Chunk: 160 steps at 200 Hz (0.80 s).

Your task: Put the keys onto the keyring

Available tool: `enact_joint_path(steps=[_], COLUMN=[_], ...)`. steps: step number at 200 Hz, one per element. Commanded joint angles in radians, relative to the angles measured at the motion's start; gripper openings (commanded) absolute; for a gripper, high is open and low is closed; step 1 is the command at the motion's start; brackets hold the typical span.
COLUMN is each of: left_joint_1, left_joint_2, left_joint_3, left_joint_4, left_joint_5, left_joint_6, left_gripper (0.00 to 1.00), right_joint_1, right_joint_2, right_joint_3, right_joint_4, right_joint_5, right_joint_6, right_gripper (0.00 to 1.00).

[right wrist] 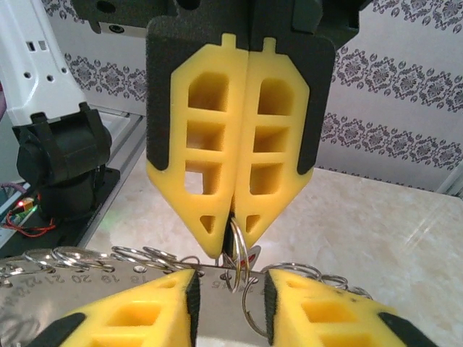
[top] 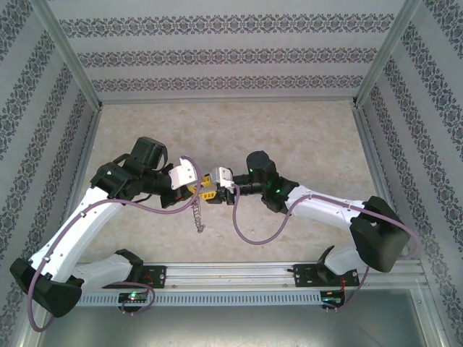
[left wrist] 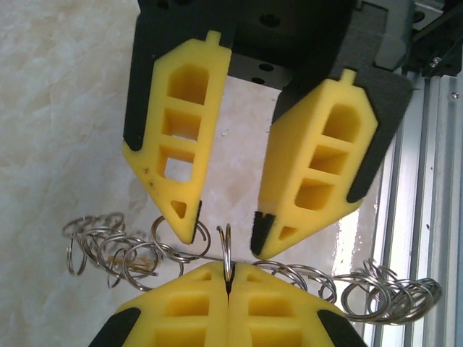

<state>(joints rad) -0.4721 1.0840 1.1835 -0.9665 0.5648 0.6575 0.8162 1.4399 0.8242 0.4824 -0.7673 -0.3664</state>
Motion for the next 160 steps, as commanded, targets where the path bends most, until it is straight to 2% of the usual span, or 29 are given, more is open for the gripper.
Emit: enact_joint_path(steps=[1,75,100,110,119,133,160], left_joint_1=[-0.01,-0.01,-0.01,-0.011,-0.01,-0.01,-0.008], left_joint_2=[-0.003,0.008,0.005,0.004,-0.003,-0.032,-0.136], left_joint_3=[0.032,0.029,0.024,0.024,0.022,0.007,-0.093], left_joint_4=[-0.015,-0.026,-0.02,-0.018,-0.006,0.034,0.19], left_joint_5=[0.053,0.047,0.046,0.043,0.036,0.036,0.038], left_joint_6=[0.036,0.041,0.039,0.037,0.026,0.005,-0.041], left_gripper=[0.0,0.0,0.0,0.0,0.08,0.09,0.27], right_joint_1=[0.012,0.013,0.013,0.014,0.014,0.014,0.008], right_joint_2=[0.003,-0.007,-0.001,0.0,0.002,0.001,-0.017], right_joint_3=[0.03,0.034,0.044,0.044,0.043,0.037,0.015], right_joint_4=[0.018,0.014,0.003,0.004,0.008,0.029,0.138], right_joint_5=[-0.032,-0.061,-0.078,-0.077,-0.073,-0.06,-0.014], right_joint_6=[0.012,0.015,0.021,0.024,0.029,0.047,0.147], right_gripper=[0.27,0.28,0.2,0.1,0.0,0.0,0.0])
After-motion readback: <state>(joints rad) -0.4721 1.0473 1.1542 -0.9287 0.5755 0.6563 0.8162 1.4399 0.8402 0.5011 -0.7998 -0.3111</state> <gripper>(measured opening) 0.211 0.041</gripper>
